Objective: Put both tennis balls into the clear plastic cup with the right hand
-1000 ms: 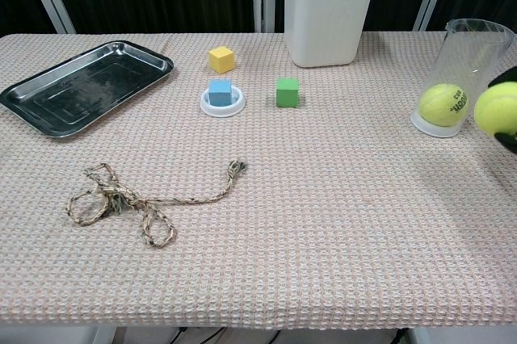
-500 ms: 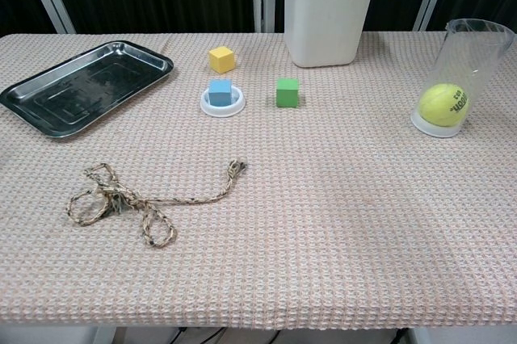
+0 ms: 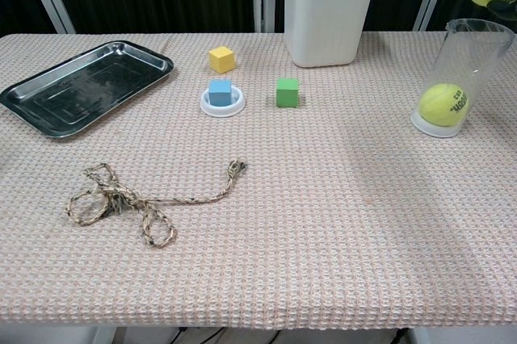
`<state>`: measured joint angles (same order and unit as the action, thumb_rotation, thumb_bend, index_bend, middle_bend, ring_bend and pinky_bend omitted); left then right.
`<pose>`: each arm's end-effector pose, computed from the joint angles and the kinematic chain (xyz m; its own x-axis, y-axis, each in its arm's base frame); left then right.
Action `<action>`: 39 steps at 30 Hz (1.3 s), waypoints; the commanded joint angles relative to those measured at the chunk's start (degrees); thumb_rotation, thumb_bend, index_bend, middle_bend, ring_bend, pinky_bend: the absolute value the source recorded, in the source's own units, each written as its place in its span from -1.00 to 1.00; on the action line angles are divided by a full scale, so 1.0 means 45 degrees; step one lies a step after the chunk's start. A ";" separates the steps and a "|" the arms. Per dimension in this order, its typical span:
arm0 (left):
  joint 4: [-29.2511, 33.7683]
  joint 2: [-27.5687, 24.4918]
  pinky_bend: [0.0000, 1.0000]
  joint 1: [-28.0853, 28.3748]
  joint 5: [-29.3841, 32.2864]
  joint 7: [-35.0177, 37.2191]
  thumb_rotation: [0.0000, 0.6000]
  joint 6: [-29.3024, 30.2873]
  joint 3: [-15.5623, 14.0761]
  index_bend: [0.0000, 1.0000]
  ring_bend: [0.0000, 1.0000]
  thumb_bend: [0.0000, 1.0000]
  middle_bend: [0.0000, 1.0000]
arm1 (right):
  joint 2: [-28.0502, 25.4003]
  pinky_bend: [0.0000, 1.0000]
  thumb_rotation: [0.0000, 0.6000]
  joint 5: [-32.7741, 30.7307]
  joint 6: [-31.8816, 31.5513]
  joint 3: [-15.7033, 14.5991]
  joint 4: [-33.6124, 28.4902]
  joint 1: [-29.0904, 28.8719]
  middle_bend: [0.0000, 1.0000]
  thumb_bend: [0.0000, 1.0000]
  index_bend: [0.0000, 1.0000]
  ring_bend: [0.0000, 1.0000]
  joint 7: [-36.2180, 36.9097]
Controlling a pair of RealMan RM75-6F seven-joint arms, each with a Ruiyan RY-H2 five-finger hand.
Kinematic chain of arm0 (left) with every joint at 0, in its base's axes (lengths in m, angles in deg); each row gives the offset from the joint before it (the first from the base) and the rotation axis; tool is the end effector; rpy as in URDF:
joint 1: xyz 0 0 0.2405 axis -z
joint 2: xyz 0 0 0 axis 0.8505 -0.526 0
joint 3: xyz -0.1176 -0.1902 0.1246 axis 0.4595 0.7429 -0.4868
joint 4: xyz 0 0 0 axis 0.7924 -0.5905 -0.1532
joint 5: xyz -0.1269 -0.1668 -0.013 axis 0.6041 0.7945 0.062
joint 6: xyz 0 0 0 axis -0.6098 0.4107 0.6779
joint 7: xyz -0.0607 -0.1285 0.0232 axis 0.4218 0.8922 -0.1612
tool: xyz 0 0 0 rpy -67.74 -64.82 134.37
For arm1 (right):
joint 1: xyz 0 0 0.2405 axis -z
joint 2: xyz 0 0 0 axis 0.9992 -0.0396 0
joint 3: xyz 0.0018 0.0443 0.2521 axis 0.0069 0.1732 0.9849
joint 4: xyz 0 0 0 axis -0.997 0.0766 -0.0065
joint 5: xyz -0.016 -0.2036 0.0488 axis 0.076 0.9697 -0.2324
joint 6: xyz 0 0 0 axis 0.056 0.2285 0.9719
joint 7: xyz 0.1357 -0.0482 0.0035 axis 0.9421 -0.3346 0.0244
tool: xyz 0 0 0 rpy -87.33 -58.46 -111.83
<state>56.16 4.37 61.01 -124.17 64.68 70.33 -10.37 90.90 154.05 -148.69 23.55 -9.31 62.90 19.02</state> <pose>-0.3178 0.1583 0.1524 0.4662 0.0200 0.8845 0.8841 -0.0481 -0.4649 -0.1942 -0.3224 0.0969 0.3518 0.1040 0.9303 -0.9324 -0.0489 0.3580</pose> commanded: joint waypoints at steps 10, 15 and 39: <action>0.0033 -0.0004 -0.96 0.0068 0.0145 -0.0004 1.00 -0.0223 0.0007 -0.89 -1.00 -0.88 -1.00 | -0.0470 -0.26 1.00 -0.0870 0.1217 -0.0322 0.0252 -0.0290 -0.52 -0.62 -0.62 -0.69 0.1368; 0.0070 0.0002 -0.96 0.0069 0.0058 -0.0053 1.00 -0.0145 0.0009 -0.89 -1.00 -0.88 -1.00 | -0.0723 -0.56 1.00 -0.0604 0.1381 -0.0475 0.0091 -0.0362 -0.81 -0.71 -0.99 -0.97 0.1981; -0.0001 -0.0019 -0.96 0.0165 0.0065 -0.0131 1.00 0.0168 0.0341 -0.89 -1.00 -0.88 -1.00 | -0.1344 -1.00 1.00 0.3497 -0.3875 -0.4266 0.3494 0.4276 -1.00 -0.65 -1.00 -1.00 0.4029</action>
<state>56.15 4.30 61.70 -123.91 64.12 71.05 -8.90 83.27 169.06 -164.16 7.25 1.45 78.66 34.98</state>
